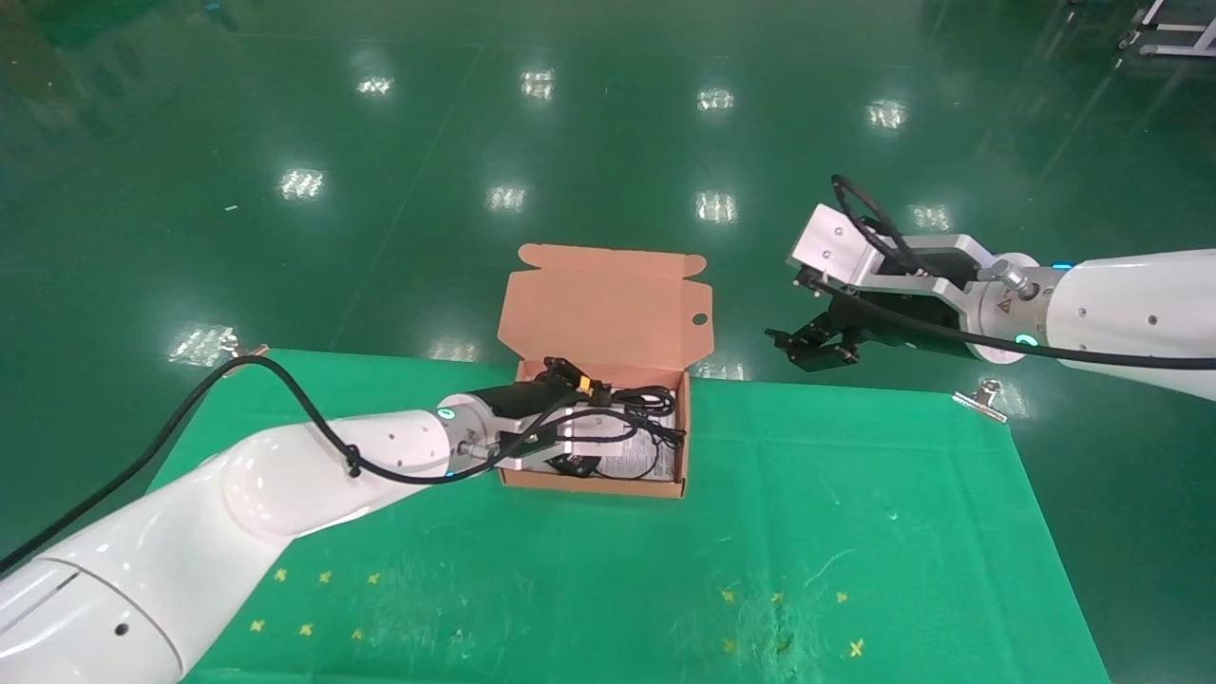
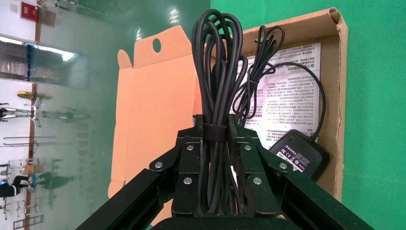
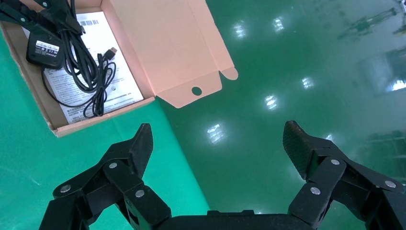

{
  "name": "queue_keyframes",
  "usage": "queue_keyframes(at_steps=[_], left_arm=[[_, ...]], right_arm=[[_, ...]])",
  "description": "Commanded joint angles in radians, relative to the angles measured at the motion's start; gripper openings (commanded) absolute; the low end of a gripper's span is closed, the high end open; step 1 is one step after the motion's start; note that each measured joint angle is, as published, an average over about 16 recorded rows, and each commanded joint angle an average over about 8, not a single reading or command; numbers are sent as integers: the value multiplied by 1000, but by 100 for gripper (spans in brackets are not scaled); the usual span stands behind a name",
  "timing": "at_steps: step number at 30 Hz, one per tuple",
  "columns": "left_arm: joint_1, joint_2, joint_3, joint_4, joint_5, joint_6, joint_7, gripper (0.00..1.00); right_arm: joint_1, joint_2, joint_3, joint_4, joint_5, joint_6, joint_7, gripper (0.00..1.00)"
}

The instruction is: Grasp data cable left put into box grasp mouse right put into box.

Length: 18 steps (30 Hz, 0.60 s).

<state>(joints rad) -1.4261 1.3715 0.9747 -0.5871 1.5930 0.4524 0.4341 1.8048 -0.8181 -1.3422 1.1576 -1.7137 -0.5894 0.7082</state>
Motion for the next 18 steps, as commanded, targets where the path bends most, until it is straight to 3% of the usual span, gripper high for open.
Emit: queue_keyframes(at_steps=[1,11,18], left_arm=[[0,-1,-2,0,3,1,-1,100],[-4,-22,-11,-24,4,7,-14,100],[-76,-69,-36,-41,-15,-7,-72,100]], right_arm=[[0,-1,0,-1,1,0,-1,100],[4,-2,3,-7,3,3,-3,100],[59,3,11,-14,-44,7,-24,100]])
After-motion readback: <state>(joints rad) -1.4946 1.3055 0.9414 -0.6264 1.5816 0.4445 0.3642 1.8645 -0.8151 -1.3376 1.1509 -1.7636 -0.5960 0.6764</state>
